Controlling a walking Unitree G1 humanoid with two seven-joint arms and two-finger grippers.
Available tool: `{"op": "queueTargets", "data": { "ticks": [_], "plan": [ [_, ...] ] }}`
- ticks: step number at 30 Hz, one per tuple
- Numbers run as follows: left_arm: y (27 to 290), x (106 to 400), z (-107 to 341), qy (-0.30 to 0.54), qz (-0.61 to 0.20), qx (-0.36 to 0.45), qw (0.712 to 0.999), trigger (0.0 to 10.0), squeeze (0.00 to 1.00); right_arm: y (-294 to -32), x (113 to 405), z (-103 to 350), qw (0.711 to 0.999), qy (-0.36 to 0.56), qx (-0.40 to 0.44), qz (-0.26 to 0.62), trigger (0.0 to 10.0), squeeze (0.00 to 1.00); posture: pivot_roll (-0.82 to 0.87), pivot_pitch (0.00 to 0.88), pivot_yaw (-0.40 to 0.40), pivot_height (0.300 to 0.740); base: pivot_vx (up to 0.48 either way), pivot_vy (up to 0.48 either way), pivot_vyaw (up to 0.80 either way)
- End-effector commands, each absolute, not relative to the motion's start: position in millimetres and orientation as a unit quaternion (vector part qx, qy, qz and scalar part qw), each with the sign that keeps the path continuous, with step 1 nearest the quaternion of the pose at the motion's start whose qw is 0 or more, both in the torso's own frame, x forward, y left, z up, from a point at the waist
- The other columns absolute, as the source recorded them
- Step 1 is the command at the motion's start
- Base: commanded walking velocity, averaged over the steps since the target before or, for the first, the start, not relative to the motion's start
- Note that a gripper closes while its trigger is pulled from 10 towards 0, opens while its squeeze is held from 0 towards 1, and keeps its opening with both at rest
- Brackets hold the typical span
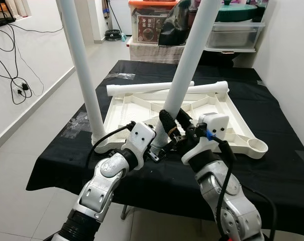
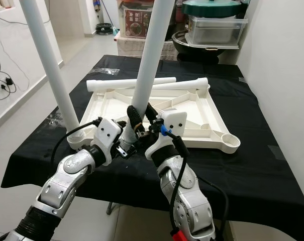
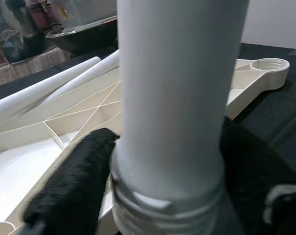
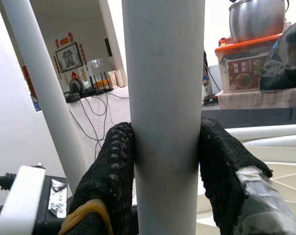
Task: Building children table
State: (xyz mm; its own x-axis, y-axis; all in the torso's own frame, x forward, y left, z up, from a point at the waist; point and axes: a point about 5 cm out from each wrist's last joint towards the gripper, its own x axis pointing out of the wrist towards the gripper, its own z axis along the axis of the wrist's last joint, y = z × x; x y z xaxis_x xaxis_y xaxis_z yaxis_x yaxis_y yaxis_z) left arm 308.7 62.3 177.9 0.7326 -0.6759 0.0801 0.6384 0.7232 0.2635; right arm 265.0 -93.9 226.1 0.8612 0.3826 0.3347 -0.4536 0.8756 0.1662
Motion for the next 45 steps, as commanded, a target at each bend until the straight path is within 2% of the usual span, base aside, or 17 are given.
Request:
{"op": "queueTargets", "data": {
  "ticks": [1, 13, 14, 15, 16, 17, 18, 19, 22, 23, 26, 27, 34, 38, 45],
  "plan": [
    [61.4, 309.9, 178.3, -0.088, -0.359, 0.119, 0.922, 0.0, 0.00, -92.9, 261.8, 227.8, 0.955, -0.150, 0.124, 0.226, 0.0, 0.00, 0.00, 0.030, -0.008, 0.740, 0.000, 0.000, 0.00],
    [67.0, 311.7, 175.7, -0.098, -0.344, 0.131, 0.925, 0.0, 0.00, -95.8, 264.2, 229.0, 0.957, -0.152, 0.113, 0.219, 0.0, 0.00, 0.00, 0.030, -0.008, 0.740, 0.000, 0.000, 0.00],
    [67.7, 311.6, 174.7, -0.093, -0.338, 0.133, 0.927, 8.5, 0.00, -97.3, 266.4, 228.9, 0.959, -0.147, 0.118, 0.211, 0.0, 0.00, 0.00, 0.030, -0.009, 0.740, 0.000, 0.000, 0.00],
    [67.7, 311.6, 174.7, -0.093, -0.338, 0.133, 0.927, 8.5, 0.00, -97.3, 266.4, 228.9, 0.959, -0.147, 0.118, 0.211, 0.0, 0.00, 0.00, 0.030, -0.009, 0.740, 0.000, 0.000, 0.00],
    [67.9, 311.0, 174.1, -0.093, -0.337, 0.137, 0.927, 10.0, 0.00, -99.5, 269.6, 229.4, 0.962, -0.144, 0.116, 0.201, 4.0, 0.00, 0.00, 0.032, -0.005, 0.740, 0.000, 0.000, 0.00],
    [67.9, 310.4, 174.0, -0.095, -0.334, 0.139, 0.928, 10.0, 0.00, -102.2, 272.9, 230.9, 0.965, -0.144, 0.117, 0.188, 10.0, 0.00, 0.00, 0.030, -0.011, 0.740, 0.000, 0.000, 0.00],
    [67.9, 310.4, 174.0, -0.095, -0.334, 0.139, 0.928, 10.0, 0.00, -102.2, 272.9, 230.9, 0.965, -0.144, 0.117, 0.188, 10.0, 0.00, 0.00, 0.030, -0.011, 0.740, 0.000, 0.000, 0.00],
    [68.5, 309.0, 173.2, -0.098, -0.331, 0.144, 0.927, 10.0, 0.00, -105.6, 276.7, 234.2, 0.967, -0.152, 0.114, 0.172, 10.0, 0.08, 0.00, 0.029, -0.008, 0.740, 0.000, 0.000, 0.00],
    [69.0, 308.5, 172.7, -0.098, -0.331, 0.146, 0.927, 10.0, 0.00, -106.6, 277.5, 235.8, 0.967, -0.157, 0.112, 0.168, 10.0, 0.08, 0.00, 0.029, -0.006, 0.740, 0.000, 0.000, 0.00],
    [70.0, 307.9, 171.5, -0.099, -0.330, 0.153, 0.926, 10.0, 0.00, -107.4, 278.4, 236.6, 0.966, -0.159, 0.116, 0.166, 10.0, 1.00, 0.00, 0.028, -0.009, 0.740, 0.000, 0.000, 0.00],
    [72.3, 307.0, 170.7, -0.099, -0.328, 0.153, 0.927, 10.0, 0.00, -108.1, 280.1, 238.2, 0.967, -0.160, 0.120, 0.160, 10.0, 1.00, 0.00, 0.027, -0.009, 0.740, 0.000, 0.000, 0.00],
    [73.5, 306.6, 170.3, -0.101, -0.327, 0.161, 0.926, 10.0, 0.00, -108.0, 280.8, 238.9, 0.967, -0.160, 0.121, 0.160, 10.0, 0.00, 0.01, 0.023, -0.009, 0.740, 0.000, 0.000, 0.00],
    [75.1, 302.2, 168.5, -0.101, -0.330, 0.165, 0.924, 10.0, 0.00, -107.6, 283.0, 241.7, 0.964, -0.158, 0.136, 0.166, 10.0, 0.00, 0.01, 0.021, -0.010, 0.740, 0.000, 0.000, 0.00],
    [71.0, 295.1, 162.3, -0.105, -0.353, 0.201, 0.908, 10.0, 0.00, -104.1, 283.4, 241.8, 0.958, -0.145, 0.163, 0.187, 10.0, 0.00, 0.01, 0.018, -0.009, 0.740, 0.000, 0.000, 0.00],
    [69.2, 293.4, 161.9, -0.110, -0.358, 0.211, 0.903, 10.0, 0.00, -96.3, 283.1, 241.1, 0.949, -0.130, 0.188, 0.215, 10.0, 0.00, 0.01, 0.019, -0.009, 0.740, 0.000, 0.000, 0.00]
  ]
}}
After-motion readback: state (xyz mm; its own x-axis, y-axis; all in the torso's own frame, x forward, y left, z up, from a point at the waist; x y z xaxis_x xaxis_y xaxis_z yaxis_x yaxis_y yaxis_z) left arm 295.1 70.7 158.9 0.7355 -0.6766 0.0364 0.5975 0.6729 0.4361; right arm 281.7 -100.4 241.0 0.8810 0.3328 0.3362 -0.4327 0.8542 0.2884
